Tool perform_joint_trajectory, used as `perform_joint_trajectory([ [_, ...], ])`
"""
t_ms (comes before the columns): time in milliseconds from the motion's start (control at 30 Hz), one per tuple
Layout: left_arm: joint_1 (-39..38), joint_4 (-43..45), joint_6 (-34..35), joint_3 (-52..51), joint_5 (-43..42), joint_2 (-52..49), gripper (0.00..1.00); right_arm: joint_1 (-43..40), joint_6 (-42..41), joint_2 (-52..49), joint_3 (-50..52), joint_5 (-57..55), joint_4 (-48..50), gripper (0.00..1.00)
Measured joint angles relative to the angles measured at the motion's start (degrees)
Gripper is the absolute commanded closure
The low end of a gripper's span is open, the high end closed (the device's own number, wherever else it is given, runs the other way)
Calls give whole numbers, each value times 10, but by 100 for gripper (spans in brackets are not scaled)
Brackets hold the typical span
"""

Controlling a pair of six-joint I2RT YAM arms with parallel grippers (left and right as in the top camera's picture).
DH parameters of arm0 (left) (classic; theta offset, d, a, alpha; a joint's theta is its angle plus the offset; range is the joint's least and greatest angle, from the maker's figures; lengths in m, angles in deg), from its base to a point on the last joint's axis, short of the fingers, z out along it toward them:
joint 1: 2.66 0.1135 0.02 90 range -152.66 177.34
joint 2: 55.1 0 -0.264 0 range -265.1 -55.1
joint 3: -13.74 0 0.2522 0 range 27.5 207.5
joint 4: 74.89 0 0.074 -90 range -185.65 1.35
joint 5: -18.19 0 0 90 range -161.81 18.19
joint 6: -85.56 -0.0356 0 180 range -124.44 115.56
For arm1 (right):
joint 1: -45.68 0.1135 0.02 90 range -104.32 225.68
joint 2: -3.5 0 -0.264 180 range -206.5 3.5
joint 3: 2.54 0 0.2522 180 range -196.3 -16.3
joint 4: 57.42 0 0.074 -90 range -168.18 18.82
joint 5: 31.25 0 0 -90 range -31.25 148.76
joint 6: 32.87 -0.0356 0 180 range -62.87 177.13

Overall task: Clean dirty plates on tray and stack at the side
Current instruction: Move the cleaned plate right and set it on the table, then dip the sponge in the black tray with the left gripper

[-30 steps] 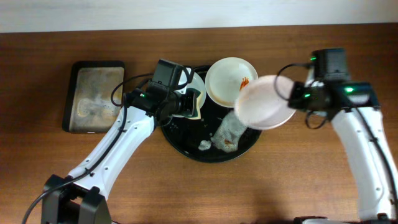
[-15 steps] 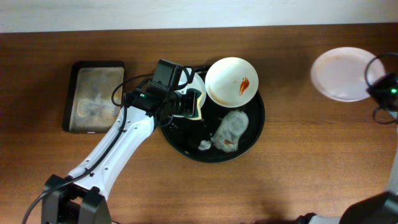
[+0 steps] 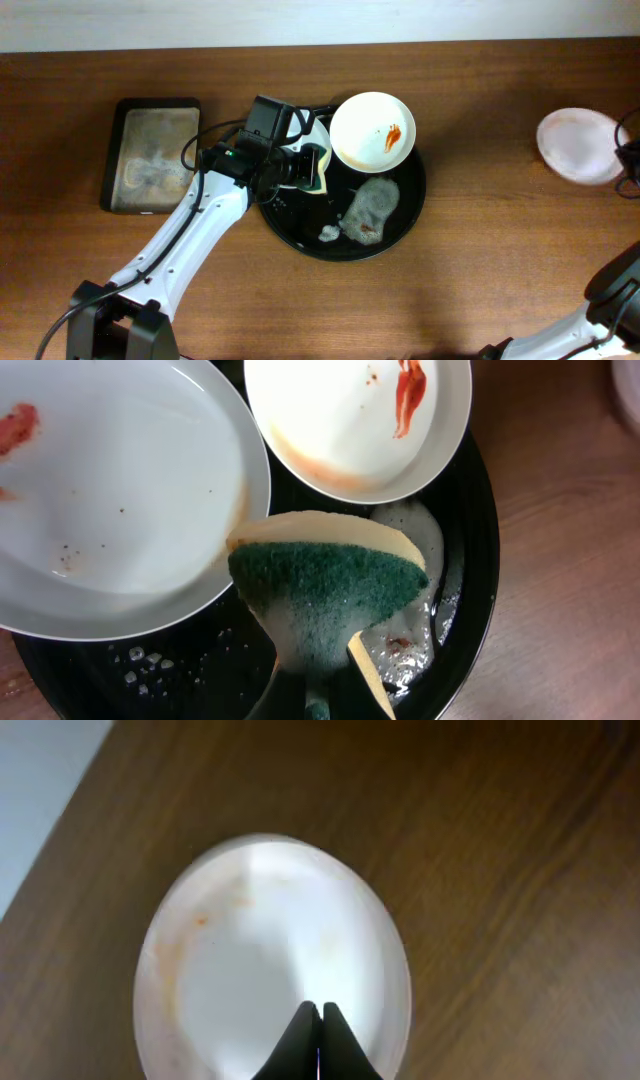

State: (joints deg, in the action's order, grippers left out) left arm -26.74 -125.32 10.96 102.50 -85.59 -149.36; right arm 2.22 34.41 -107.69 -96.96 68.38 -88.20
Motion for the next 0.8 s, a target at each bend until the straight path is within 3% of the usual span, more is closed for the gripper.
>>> perform_joint_trajectory([
  [100, 0, 0, 0, 0, 0, 0, 97, 0, -1, -4, 0, 0, 21, 87],
  [233, 0, 0, 0, 0, 0, 0, 97, 0, -5, -4, 0, 9, 10, 54],
  [267, 0, 0, 0, 0, 0, 0, 97, 0, -5, -4, 0, 25, 1, 51],
  [500, 6, -1, -3, 0, -1, 10, 98, 3, 0, 40, -1, 200, -138, 47],
  [667, 61, -26, -22, 0, -6, 60, 98, 39, 39, 157, -2, 258, -240, 40],
  [800, 141, -56, -50, 0, -8, 101, 98, 125, 78, 276, -3, 278, -314, 36],
])
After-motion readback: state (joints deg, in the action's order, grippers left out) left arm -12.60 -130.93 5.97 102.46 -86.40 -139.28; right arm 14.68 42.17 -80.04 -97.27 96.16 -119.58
